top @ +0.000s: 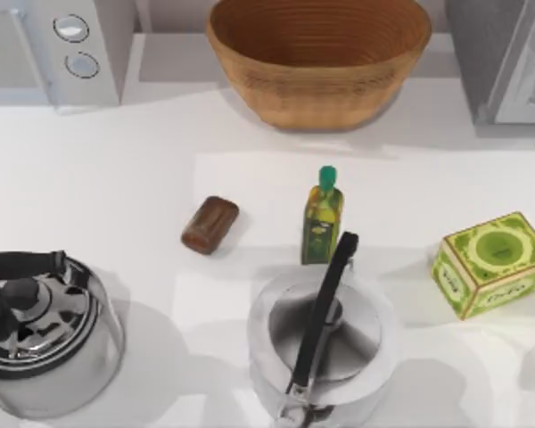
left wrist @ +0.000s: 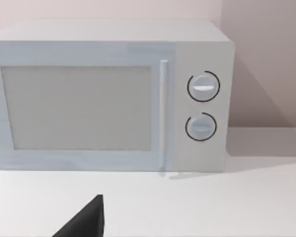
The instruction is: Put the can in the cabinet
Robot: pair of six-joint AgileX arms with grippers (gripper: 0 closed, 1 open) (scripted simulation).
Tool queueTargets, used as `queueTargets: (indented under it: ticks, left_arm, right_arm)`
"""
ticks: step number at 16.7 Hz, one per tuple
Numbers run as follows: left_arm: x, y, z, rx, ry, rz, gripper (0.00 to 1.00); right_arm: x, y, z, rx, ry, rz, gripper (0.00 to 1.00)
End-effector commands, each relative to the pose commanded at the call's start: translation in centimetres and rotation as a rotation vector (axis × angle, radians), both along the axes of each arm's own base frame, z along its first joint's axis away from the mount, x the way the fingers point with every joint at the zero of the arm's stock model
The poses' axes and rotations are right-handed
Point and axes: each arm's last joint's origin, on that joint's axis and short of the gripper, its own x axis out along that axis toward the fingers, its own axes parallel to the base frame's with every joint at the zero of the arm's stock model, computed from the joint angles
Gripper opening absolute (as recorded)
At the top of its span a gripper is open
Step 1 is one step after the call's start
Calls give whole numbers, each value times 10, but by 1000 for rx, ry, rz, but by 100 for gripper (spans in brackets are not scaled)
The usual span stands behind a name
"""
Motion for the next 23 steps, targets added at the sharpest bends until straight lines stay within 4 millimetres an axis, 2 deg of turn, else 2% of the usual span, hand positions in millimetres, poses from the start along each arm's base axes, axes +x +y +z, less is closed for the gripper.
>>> queueTargets:
  ticks: [3,9,12,15,18,23]
  left_arm:
    - [0,0,0,0,0,0,100]
    - [0,0,0,0,0,0,100]
    - [0,0,0,0,0,0,100]
    - [0,0,0,0,0,0,100]
    - [0,0,0,0,0,0,100]
    - [0,0,0,0,0,0,100]
  right_arm:
    - [13,4,61,-3,16,0,0]
    - [58,17,218,6,-92,5,0]
    - [88,26,269,11,-119,7,0]
    - [119,36,292,10,-105,6,0]
    - [140,44,299,5,-77,5,0]
    - [146,46,298,3,-66,4,0]
